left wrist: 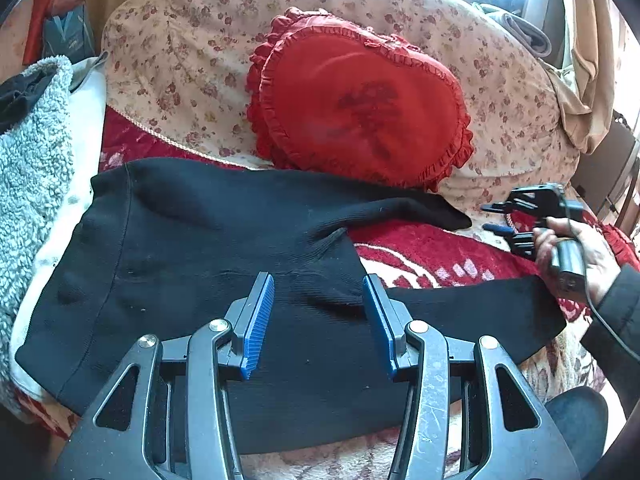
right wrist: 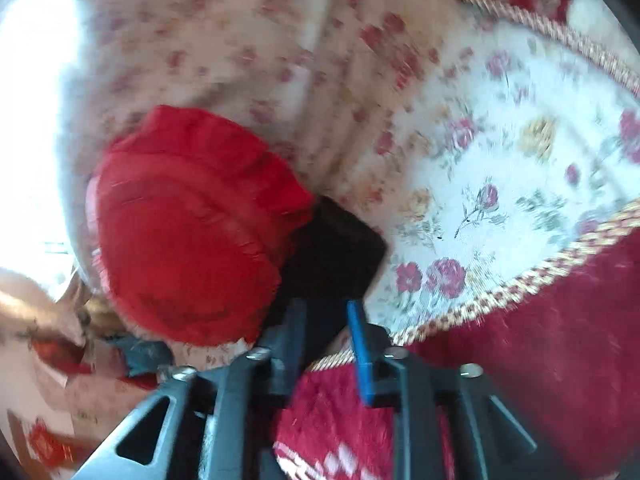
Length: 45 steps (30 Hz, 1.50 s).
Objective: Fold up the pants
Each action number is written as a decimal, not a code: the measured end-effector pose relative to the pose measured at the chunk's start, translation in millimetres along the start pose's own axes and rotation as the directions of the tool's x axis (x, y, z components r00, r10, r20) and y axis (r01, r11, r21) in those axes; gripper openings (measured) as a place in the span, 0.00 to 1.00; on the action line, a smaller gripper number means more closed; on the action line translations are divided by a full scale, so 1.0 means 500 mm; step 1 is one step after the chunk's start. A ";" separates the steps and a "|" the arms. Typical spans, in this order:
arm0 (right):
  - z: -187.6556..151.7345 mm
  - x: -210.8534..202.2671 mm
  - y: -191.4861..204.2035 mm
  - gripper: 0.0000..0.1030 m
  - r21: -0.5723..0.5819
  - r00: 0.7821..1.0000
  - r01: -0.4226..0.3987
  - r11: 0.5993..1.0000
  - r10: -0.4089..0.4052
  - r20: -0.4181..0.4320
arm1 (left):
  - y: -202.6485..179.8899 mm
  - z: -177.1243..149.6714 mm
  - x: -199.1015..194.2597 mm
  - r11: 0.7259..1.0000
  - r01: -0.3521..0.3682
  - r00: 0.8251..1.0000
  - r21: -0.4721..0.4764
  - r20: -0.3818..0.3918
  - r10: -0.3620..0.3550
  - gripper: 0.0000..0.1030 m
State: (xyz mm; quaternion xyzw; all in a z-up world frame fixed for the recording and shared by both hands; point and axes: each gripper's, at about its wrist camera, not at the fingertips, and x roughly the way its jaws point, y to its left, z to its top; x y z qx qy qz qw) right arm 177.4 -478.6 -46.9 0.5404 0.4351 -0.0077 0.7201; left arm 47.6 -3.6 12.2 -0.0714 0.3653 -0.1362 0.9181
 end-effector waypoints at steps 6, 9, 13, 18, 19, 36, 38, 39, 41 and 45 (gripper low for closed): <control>0.004 0.066 0.007 0.28 -0.037 0.988 0.151 0.988 -0.153 -0.034 | 0.001 0.000 0.002 1.000 0.005 1.000 -0.008 -0.003 -0.005 0.44; 0.020 0.087 0.018 0.28 -0.079 0.984 0.176 0.981 -0.176 0.005 | 0.003 0.000 0.000 1.000 0.007 1.000 -0.014 -0.001 -0.007 0.44; 0.033 0.117 0.020 0.29 -0.104 0.993 0.119 0.987 -0.117 0.024 | 0.006 0.000 0.002 1.000 0.006 1.000 -0.026 -0.001 -0.006 0.44; 0.028 0.083 -0.006 0.26 -0.049 0.997 0.007 0.999 -0.003 0.082 | 0.003 0.000 0.007 1.000 0.002 1.000 -0.019 -0.005 -0.002 0.44; 0.027 0.072 -0.013 0.22 -0.040 0.995 0.003 0.999 0.001 0.097 | 0.002 0.000 0.006 1.000 0.002 1.000 -0.016 -0.003 -0.002 0.44; -0.051 -0.196 0.117 0.03 -0.248 0.970 0.018 0.969 0.043 0.239 | 0.013 0.001 0.000 0.999 -0.002 1.000 -0.047 0.009 0.003 0.44; -0.047 -0.192 0.088 0.03 -0.240 0.967 0.112 0.964 -0.049 0.252 | 0.013 0.002 -0.001 0.999 -0.002 1.000 -0.048 0.009 0.002 0.44; -0.046 -0.180 0.066 0.03 -0.217 0.965 0.150 0.965 -0.095 0.244 | 0.013 0.002 -0.001 0.999 -0.003 1.000 -0.046 0.009 0.003 0.44; -0.048 -0.153 0.023 0.03 -0.195 0.957 0.228 0.954 -0.182 0.226 | 0.011 0.002 -0.001 0.999 -0.006 1.000 -0.041 0.008 0.007 0.44; -0.061 -0.131 -0.031 0.03 -0.200 0.930 0.320 0.926 -0.267 0.254 | 0.009 0.001 -0.002 0.999 -0.012 1.000 -0.036 0.007 0.012 0.44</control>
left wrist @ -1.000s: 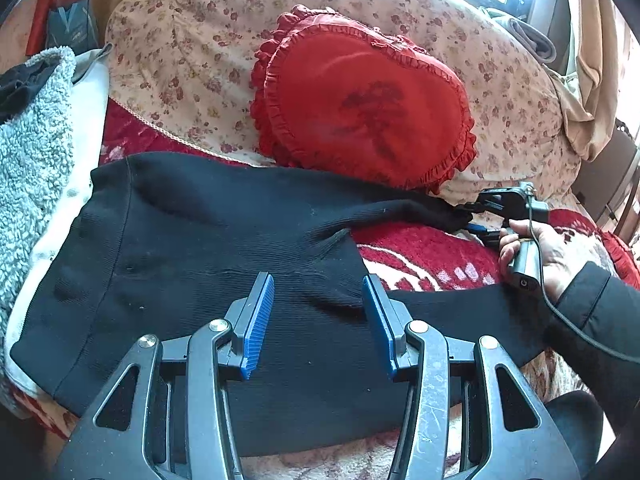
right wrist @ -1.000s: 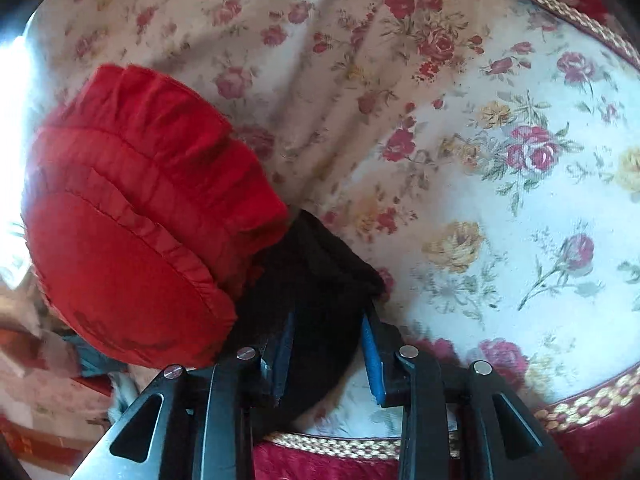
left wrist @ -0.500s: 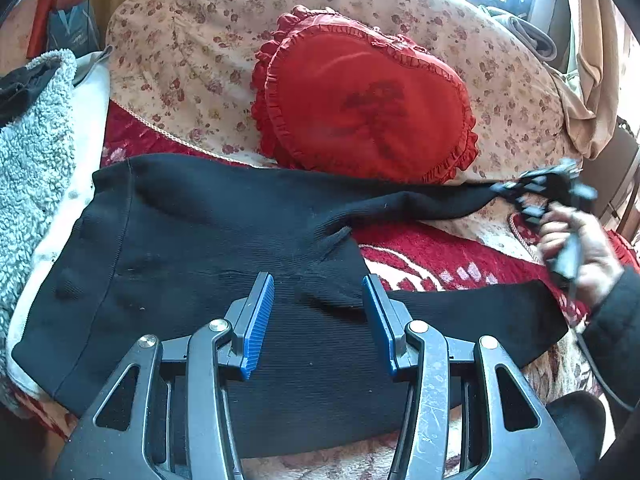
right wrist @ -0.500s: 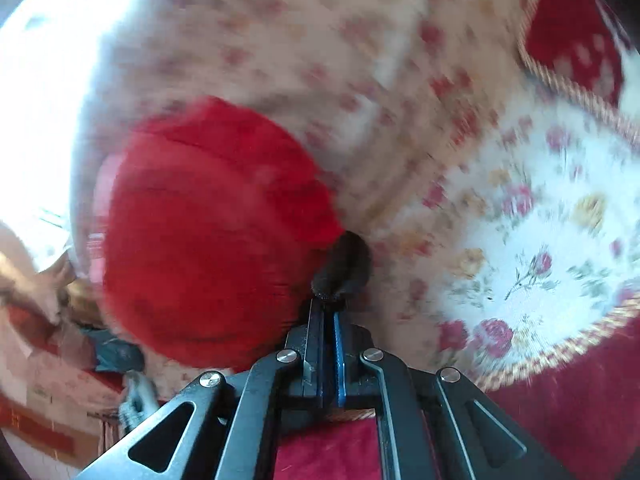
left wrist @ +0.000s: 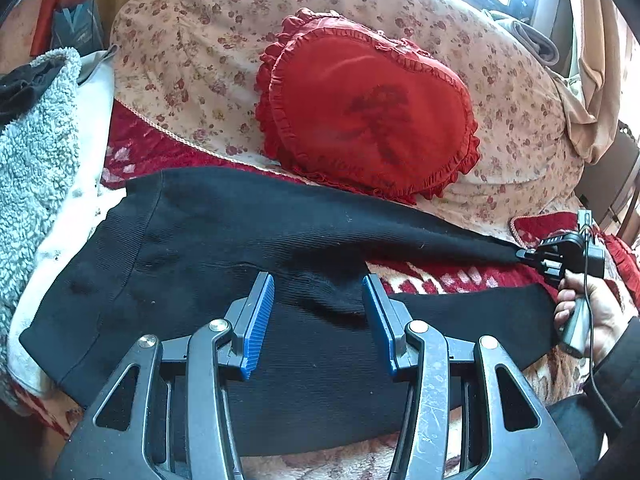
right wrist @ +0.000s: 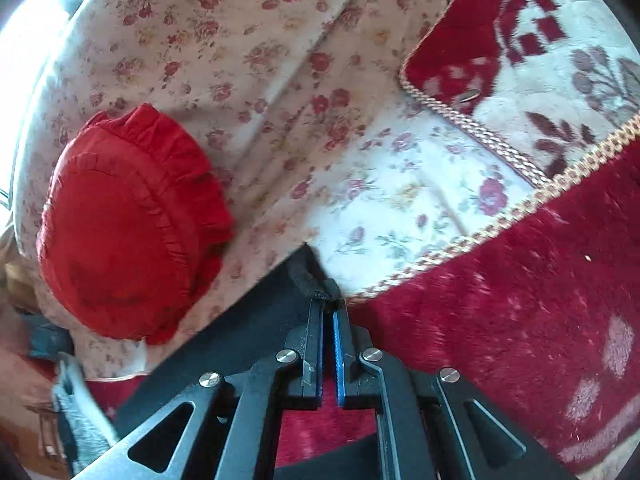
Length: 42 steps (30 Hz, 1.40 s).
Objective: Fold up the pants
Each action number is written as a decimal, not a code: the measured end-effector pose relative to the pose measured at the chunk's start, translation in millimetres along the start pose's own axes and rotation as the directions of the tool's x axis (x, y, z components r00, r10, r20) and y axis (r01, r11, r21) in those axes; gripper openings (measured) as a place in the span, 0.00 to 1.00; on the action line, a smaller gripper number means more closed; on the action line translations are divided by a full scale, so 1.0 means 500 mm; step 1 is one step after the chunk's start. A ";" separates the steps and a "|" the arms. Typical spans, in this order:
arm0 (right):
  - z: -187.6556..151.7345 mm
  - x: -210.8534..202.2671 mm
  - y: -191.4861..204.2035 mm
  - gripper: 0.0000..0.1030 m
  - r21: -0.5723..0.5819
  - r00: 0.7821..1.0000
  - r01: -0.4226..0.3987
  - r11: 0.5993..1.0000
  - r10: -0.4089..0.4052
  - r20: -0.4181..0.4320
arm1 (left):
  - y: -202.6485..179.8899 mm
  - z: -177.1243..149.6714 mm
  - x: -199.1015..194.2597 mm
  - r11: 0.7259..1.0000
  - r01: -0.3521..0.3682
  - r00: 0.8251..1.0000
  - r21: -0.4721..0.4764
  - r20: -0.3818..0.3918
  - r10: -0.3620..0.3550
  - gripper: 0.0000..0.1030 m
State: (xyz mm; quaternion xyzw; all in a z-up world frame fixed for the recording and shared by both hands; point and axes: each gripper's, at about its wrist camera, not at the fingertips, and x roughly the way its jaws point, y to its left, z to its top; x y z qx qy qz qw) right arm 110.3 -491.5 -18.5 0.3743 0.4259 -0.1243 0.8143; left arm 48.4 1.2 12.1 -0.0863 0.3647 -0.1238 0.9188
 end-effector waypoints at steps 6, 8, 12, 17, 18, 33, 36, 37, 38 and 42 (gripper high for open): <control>-0.004 -0.047 -0.031 0.03 0.084 0.981 0.162 0.983 -0.170 0.089 | 0.004 0.000 0.000 1.000 0.002 1.000 -0.020 0.001 -0.002 0.44; -0.007 -0.081 -0.005 0.04 0.022 0.971 0.174 0.985 -0.175 0.165 | 0.007 0.001 0.001 1.000 0.009 1.000 -0.029 -0.001 -0.009 0.44; -0.041 -0.063 0.107 0.04 -0.284 0.991 -0.093 0.954 0.116 0.067 | 0.035 0.002 0.018 0.992 0.070 0.996 -0.102 -0.042 -0.075 0.71; -0.087 0.040 0.130 0.06 -0.453 0.994 0.065 0.889 -0.097 -0.048 | 0.100 -0.013 0.092 0.932 0.110 0.943 -0.344 -0.260 -0.207 0.74; -0.087 0.039 0.137 0.06 -0.477 0.993 0.077 0.876 -0.110 -0.041 | 0.109 -0.015 0.106 0.921 0.109 0.929 -0.375 -0.291 -0.228 0.74; -0.123 0.035 0.151 0.07 -0.566 0.987 0.155 0.810 -0.155 0.049 | 0.105 -0.003 0.088 0.897 0.206 0.904 -0.390 -0.275 -0.327 0.89; -0.128 0.033 0.155 0.07 -0.579 0.984 0.168 0.798 -0.166 0.058 | 0.116 0.024 0.035 0.921 0.189 0.941 -0.340 -0.206 -0.269 0.85; -0.128 0.032 0.154 0.07 -0.580 0.985 0.167 0.798 -0.164 0.057 | 0.115 0.043 0.012 0.956 0.135 0.966 -0.262 -0.181 -0.186 0.85; -0.128 0.032 0.153 0.07 -0.579 0.985 0.163 0.799 -0.161 0.056 | 0.107 0.060 -0.005 0.989 0.029 0.986 -0.145 -0.157 -0.052 0.85; -0.129 0.032 0.153 0.07 -0.585 0.985 0.166 0.794 -0.161 0.062 | 0.083 0.072 -0.020 0.949 -0.291 0.952 0.122 -0.063 0.300 0.85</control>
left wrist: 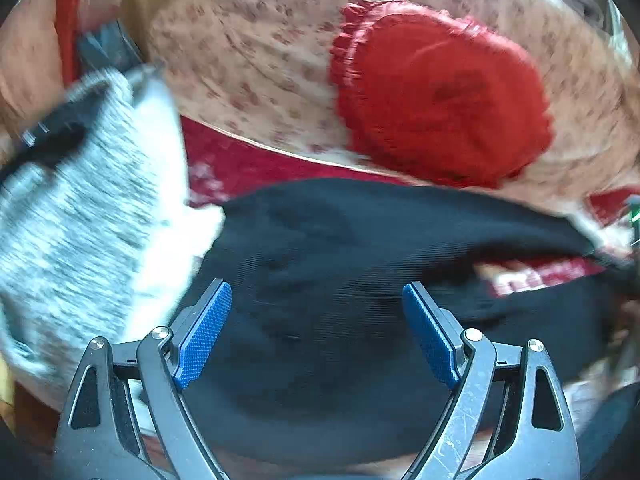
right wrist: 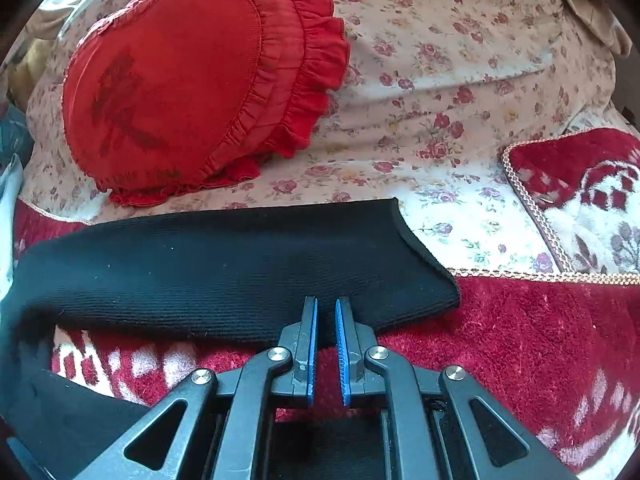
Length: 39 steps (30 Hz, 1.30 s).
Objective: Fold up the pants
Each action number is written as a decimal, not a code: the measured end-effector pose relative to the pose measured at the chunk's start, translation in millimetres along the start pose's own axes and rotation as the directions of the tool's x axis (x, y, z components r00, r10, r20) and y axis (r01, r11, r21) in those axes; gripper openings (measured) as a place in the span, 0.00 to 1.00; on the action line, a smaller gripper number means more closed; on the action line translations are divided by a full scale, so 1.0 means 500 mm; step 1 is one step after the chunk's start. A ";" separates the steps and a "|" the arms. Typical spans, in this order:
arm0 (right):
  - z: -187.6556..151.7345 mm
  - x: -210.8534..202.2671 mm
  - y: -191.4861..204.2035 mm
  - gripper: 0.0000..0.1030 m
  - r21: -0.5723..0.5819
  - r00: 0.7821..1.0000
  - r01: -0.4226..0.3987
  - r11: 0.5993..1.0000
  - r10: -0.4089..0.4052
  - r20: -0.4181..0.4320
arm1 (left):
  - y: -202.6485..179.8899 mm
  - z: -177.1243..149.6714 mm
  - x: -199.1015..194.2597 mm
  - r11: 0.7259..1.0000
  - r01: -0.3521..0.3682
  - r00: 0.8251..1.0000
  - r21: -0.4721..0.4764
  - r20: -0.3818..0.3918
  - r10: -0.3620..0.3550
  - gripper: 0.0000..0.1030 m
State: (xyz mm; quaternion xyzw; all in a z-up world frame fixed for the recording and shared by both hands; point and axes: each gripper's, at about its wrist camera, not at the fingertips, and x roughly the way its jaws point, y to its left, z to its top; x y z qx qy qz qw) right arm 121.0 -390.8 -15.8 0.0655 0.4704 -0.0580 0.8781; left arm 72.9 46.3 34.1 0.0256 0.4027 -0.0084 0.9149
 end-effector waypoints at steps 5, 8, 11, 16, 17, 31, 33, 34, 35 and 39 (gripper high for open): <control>-0.006 -0.002 0.010 0.07 -0.042 1.000 0.025 0.999 -0.025 0.015 | -0.020 -0.005 -0.015 0.997 -0.065 0.997 0.029 0.049 0.064 0.85; -0.007 -0.001 0.012 0.07 -0.052 0.999 0.030 0.998 -0.029 0.021 | -0.026 -0.002 -0.026 0.996 -0.074 0.994 0.042 0.080 0.071 0.85; -0.007 0.001 0.012 0.07 -0.054 0.999 0.031 0.998 -0.030 0.022 | -0.027 -0.002 -0.033 0.995 -0.081 0.993 0.055 0.094 0.076 0.85; -0.007 0.000 0.011 0.08 -0.055 0.999 0.031 0.998 -0.030 0.022 | -0.017 0.006 -0.021 0.997 -0.058 0.995 0.059 0.085 0.053 0.85; -0.007 0.000 0.011 0.08 -0.054 0.999 0.031 0.998 -0.030 0.021 | -0.010 0.009 -0.015 0.997 -0.043 0.996 0.062 0.081 0.038 0.85; -0.003 0.001 0.004 0.08 -0.029 1.000 0.017 0.999 -0.016 0.013 | 0.278 0.181 0.161 0.888 0.444 0.896 0.119 -0.029 -0.444 0.85; -0.003 0.002 0.003 0.08 -0.030 1.000 0.018 0.999 -0.017 0.013 | 0.262 0.180 0.207 0.864 0.485 0.874 0.136 -0.099 -0.475 0.85; -0.003 0.002 0.003 0.08 -0.031 1.000 0.018 0.999 -0.017 0.013 | 0.258 0.178 0.226 0.863 0.486 0.872 0.138 -0.132 -0.471 0.85; -0.003 0.002 0.002 0.08 -0.029 1.000 0.016 0.999 -0.016 0.013 | 0.253 0.174 0.239 0.864 0.483 0.873 0.142 -0.154 -0.463 0.83; -0.004 0.001 0.002 0.08 -0.025 1.000 0.015 1.000 -0.015 0.013 | 0.239 0.158 0.298 0.864 0.471 0.872 0.179 -0.239 -0.426 0.80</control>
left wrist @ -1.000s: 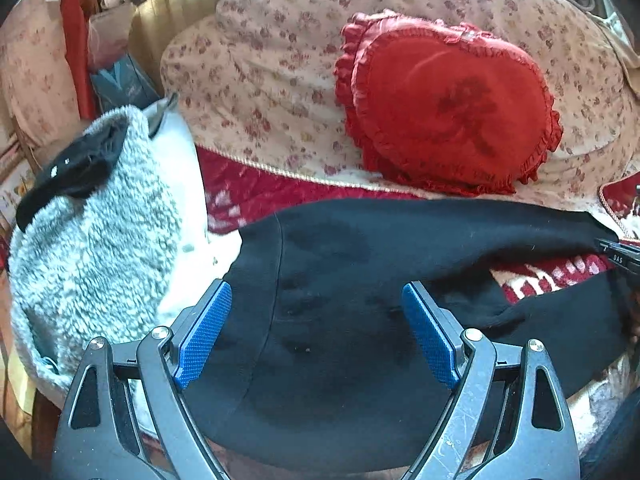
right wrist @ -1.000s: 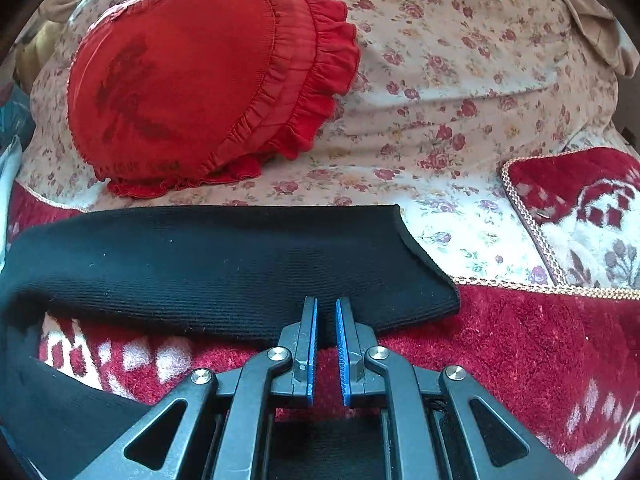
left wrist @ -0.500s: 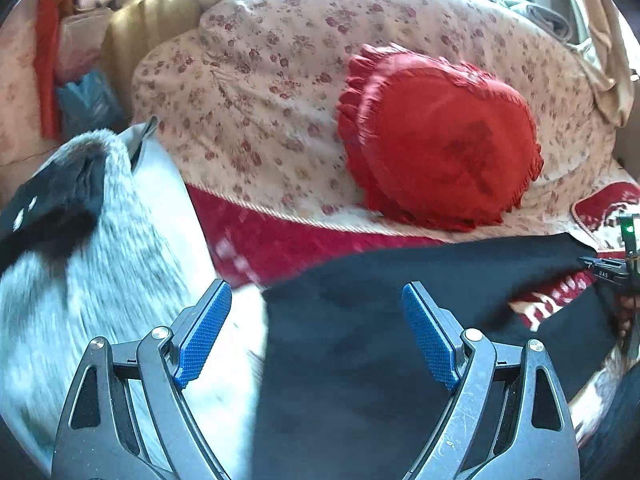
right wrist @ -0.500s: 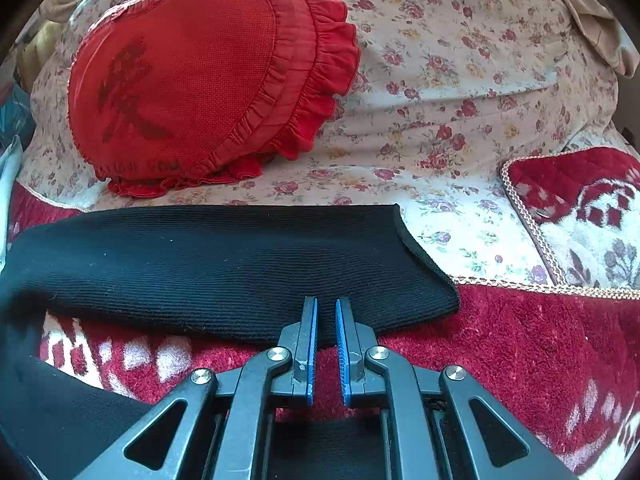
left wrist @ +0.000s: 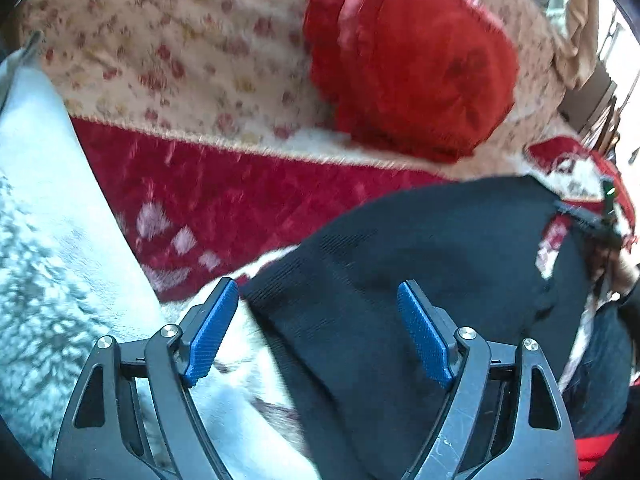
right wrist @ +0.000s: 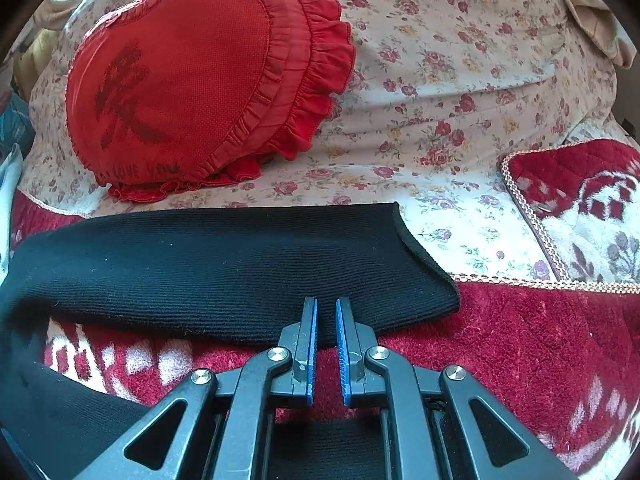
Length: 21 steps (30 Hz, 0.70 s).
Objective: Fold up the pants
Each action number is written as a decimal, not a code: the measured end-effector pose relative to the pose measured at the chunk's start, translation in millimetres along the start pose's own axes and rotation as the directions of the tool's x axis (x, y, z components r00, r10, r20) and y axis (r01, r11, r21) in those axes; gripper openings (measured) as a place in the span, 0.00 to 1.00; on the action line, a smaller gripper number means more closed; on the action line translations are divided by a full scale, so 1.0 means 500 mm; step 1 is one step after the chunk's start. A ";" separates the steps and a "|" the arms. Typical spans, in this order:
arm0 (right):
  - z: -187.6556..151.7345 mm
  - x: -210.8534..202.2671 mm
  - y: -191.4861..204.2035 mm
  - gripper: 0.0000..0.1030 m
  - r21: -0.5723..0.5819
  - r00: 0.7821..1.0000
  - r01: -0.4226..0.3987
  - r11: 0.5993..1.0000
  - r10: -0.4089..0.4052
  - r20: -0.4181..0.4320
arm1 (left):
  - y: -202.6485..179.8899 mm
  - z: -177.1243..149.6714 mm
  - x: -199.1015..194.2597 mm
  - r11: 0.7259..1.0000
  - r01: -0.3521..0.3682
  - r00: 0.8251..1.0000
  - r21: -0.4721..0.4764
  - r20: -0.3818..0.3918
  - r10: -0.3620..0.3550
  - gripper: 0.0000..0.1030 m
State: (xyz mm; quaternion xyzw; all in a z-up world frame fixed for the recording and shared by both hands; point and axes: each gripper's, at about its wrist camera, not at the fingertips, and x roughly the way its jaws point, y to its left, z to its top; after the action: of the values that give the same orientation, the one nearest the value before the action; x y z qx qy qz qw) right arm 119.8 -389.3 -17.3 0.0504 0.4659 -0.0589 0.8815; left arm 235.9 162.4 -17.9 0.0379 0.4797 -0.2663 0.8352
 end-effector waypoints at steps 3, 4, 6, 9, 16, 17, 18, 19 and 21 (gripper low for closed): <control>0.001 0.000 0.001 0.08 0.000 1.000 0.001 1.000 -0.001 -0.001 | 0.008 -0.012 0.033 1.000 -0.012 1.000 0.029 -0.027 0.012 0.80; 0.001 0.000 0.001 0.08 0.004 1.000 -0.001 1.000 0.001 -0.002 | 0.012 -0.015 0.036 0.999 -0.001 1.000 0.032 -0.024 0.002 0.80; 0.001 0.000 0.002 0.08 0.006 1.000 -0.003 1.000 0.003 -0.001 | 0.009 -0.018 0.045 0.999 0.033 0.999 0.042 -0.011 -0.033 0.80; 0.001 0.000 0.003 0.08 0.009 1.000 -0.004 1.000 0.004 0.000 | 0.015 -0.020 0.050 0.998 0.050 0.999 0.037 -0.002 -0.050 0.77; 0.001 0.002 0.001 0.08 0.012 1.000 -0.003 1.000 0.003 0.002 | 0.045 -0.016 0.028 0.995 0.097 0.995 -0.031 0.026 -0.096 0.22; 0.001 0.002 0.001 0.08 0.014 1.000 -0.004 1.000 0.004 0.002 | 0.035 -0.017 0.027 0.995 0.099 0.995 -0.009 0.016 -0.099 0.18; 0.002 0.002 0.000 0.08 0.015 1.000 -0.005 1.000 0.005 0.002 | 0.023 -0.018 0.024 0.997 0.080 0.997 0.018 0.010 -0.080 0.18; 0.002 0.002 0.000 0.08 0.016 1.000 -0.007 1.000 0.007 0.002 | 0.018 -0.017 0.021 0.998 0.050 0.999 0.027 0.008 -0.050 0.18; 0.002 0.002 -0.001 0.08 0.018 1.000 -0.009 1.000 0.009 0.002 | 0.012 -0.016 0.003 0.999 0.035 0.999 0.033 0.027 -0.036 0.18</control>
State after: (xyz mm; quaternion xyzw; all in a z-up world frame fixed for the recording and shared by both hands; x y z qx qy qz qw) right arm 121.0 -390.1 -17.8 0.0605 0.4641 -0.0592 0.8817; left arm 233.2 169.4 -24.5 0.0393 0.4644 -0.2893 0.8361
